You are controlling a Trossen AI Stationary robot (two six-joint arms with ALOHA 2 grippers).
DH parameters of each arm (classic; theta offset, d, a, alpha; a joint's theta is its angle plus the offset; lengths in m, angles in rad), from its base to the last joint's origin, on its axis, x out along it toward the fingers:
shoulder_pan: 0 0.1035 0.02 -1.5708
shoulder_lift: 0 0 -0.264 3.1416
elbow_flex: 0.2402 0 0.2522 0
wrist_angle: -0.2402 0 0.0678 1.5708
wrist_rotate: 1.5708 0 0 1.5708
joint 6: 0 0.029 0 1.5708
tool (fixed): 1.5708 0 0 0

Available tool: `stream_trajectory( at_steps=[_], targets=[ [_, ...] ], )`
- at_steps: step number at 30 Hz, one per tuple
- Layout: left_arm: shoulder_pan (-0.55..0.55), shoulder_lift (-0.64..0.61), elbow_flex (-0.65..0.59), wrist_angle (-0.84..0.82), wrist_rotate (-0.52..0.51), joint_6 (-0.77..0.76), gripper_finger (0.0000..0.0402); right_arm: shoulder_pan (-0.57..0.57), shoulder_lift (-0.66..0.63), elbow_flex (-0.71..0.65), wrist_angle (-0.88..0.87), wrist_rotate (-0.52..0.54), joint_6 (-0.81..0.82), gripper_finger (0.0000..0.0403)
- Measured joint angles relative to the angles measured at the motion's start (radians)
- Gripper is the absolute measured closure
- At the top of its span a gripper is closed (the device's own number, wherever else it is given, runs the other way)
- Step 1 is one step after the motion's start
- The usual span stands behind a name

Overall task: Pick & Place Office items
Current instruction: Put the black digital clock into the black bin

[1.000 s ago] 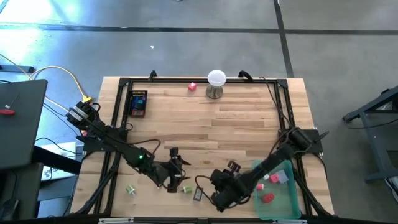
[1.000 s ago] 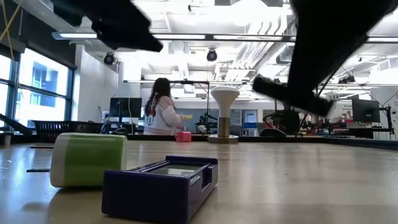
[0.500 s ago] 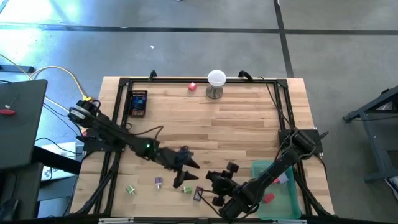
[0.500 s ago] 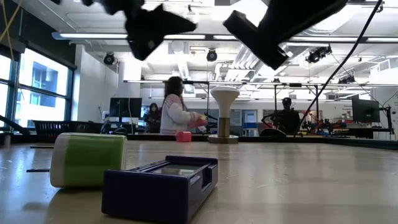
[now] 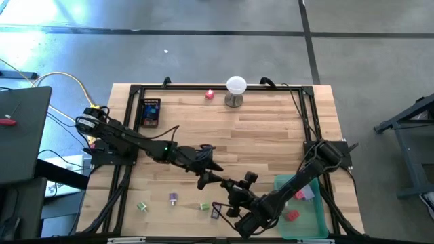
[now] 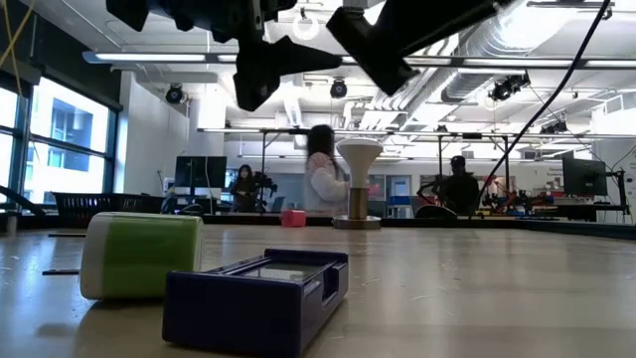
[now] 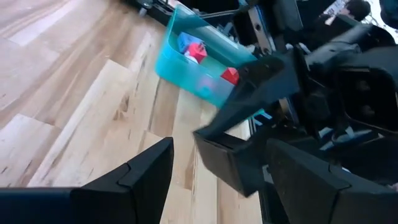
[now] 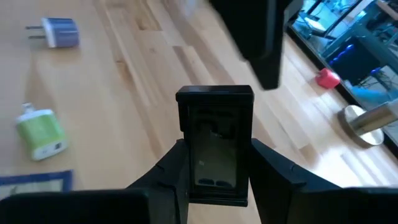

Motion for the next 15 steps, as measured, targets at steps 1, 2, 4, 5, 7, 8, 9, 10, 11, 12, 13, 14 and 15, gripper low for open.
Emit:
stream_trajectory(
  at_steps=[1,2,4,5,7,8,9,10,11,12,13,14,15],
  targets=[
    [-0.001,0.0,0.0,0.0,0.001,-0.001,0.0152,-0.006,0.0,0.0,0.0,0.001,-0.007,0.0289],
    [-0.003,0.0,0.0,0.0,0.003,-0.002,0.0152,-0.013,0.0,0.0,0.0,0.001,-0.014,0.0289],
    [-0.006,0.0,0.0,0.0,0.003,-0.002,0.0152,-0.026,0.0,0.0,0.0,0.0,-0.023,0.0289],
    [-0.006,0.0,0.0,0.0,0.003,-0.001,0.0152,-0.031,0.0,0.0,0.0,0.0,-0.029,0.0289],
    [-0.006,0.0,0.0,0.0,0.003,0.001,0.0152,-0.04,-0.001,0.0,0.0,0.002,-0.041,0.0289],
    [-0.006,0.0,0.0,0.0,0.003,0.001,0.0152,-0.044,-0.001,0.0,0.0,0.004,-0.045,0.0289],
    [-0.006,0.0,0.0,0.0,0.003,0.001,0.0152,-0.047,-0.001,0.0,0.001,0.005,-0.047,0.0289],
    [-0.007,0.0,0.0,0.0,0.003,0.001,0.0152,-0.049,-0.001,0.0,0.001,0.006,-0.047,0.0289],
    [-0.008,0.0,0.0,0.0,0.002,0.001,0.0152,-0.05,-0.002,0.0,0.001,0.006,-0.051,0.0289],
    [-0.008,0.0,0.0,0.0,0.002,0.001,0.0152,-0.054,-0.002,0.0,0.002,0.008,-0.058,0.0289],
    [-0.008,0.0,0.0,0.0,0.002,0.001,0.0152,-0.055,-0.002,0.0,0.006,0.01,-0.068,0.0289],
    [-0.008,0.0,0.0,0.0,0.002,0.001,0.0152,-0.055,-0.002,0.0,0.009,0.011,-0.073,0.0289],
    [-0.008,0.0,0.0,0.0,0.002,-0.002,0.0152,-0.059,-0.002,0.0,0.01,0.015,-0.075,0.0289]
  ],
)
